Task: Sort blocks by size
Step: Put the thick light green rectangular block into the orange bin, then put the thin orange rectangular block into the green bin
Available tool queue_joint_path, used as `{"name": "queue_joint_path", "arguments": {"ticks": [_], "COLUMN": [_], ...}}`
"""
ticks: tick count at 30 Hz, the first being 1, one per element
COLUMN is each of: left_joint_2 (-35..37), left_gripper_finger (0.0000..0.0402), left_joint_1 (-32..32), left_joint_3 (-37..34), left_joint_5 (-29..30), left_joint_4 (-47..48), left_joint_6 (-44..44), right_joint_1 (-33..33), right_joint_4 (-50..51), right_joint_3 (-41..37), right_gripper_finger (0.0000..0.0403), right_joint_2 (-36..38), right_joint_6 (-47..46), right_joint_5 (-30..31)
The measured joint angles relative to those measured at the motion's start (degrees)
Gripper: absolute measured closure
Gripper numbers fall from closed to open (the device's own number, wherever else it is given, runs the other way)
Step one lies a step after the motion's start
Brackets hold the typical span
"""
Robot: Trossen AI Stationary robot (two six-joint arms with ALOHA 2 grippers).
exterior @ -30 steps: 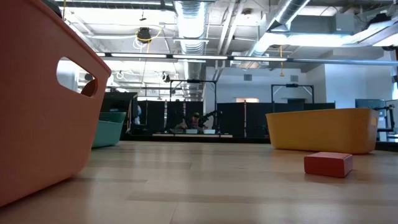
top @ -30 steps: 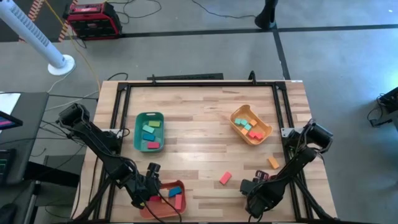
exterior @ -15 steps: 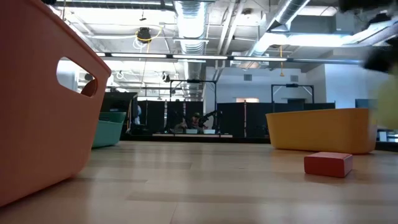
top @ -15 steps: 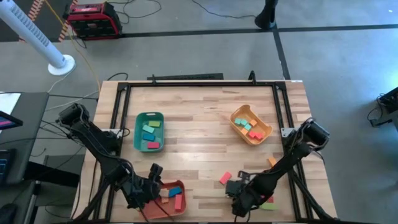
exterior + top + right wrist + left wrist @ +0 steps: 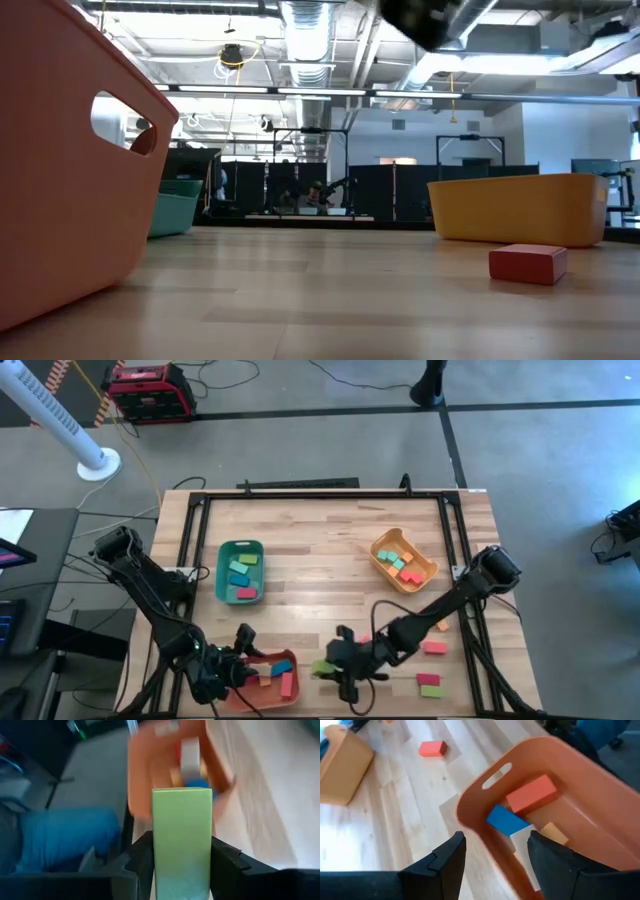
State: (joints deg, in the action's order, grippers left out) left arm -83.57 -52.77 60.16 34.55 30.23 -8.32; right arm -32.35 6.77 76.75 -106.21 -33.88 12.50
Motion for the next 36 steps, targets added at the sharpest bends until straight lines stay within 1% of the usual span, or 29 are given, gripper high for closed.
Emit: {"name": "queue_joint_path", "arguments": {"ticks": [4, 7, 11, 14, 18, 20, 23, 26, 29, 36], "left_joint_2": [0.0, 0.6, 2.8, 5.3, 8.2, 9.2, 9.6, 9.4, 9.4, 9.4], "left_gripper_finger": [0.0198, 0.0198, 0.0198, 0.0198, 0.0198, 0.0198, 0.0198, 0.0198, 0.0198, 0.0198], "left_joint_1": [-1.0, -2.0, -3.1, -3.7, -4.9, -5.7, -6.8, -7.6, -7.7, -7.7], "left_joint_3": [0.0, 0.0, 0.0, 0.0, 0.0, 0.0, 0.0, 0.0, 0.0, 0.0], "left_joint_5": [2.1, 4.7, 7.4, 8.2, 8.3, 8.3, 8.4, 8.5, 8.5, 8.8], "left_joint_4": [2.6, 5.9, 10.7, 12.3, 12.7, 12.5, 12.2, 12.5, 12.4, 12.4], "left_joint_6": [-3.1, -6.6, -11.3, -14.2, -17.2, -18.0, -18.6, -19.4, -20.0, -19.8], "right_joint_1": [2.1, 3.5, 4.9, 5.5, 6.5, 7.1, 7.9, 8.5, 8.6, 8.3], "right_joint_4": [-9.9, -15.6, -15.5, -11.3, -3.0, 0.9, 4.1, 6.2, 7.8, 8.3], "right_joint_3": [0.0, 1.5, 8.4, 15.1, 23.9, 27.3, 31.3, 34.2, 35.0, 36.8], "right_gripper_finger": [0.0235, 0.0235, 0.0235, 0.0235, 0.0235, 0.0235, 0.0232, 0.0225, 0.0212, 0.0164], "right_joint_2": [-0.9, -4.2, -11.3, -15.9, -20.6, -23.0, -26.5, -28.2, -28.6, -28.7], "right_joint_6": [5.6, 9.1, 12.9, 16.4, 19.4, 19.6, 20.3, 20.9, 22.1, 25.3], "right_joint_5": [-0.7, -3.4, -6.3, -7.0, -7.4, -8.8, -11.1, -11.6, -11.8, -12.2]}}
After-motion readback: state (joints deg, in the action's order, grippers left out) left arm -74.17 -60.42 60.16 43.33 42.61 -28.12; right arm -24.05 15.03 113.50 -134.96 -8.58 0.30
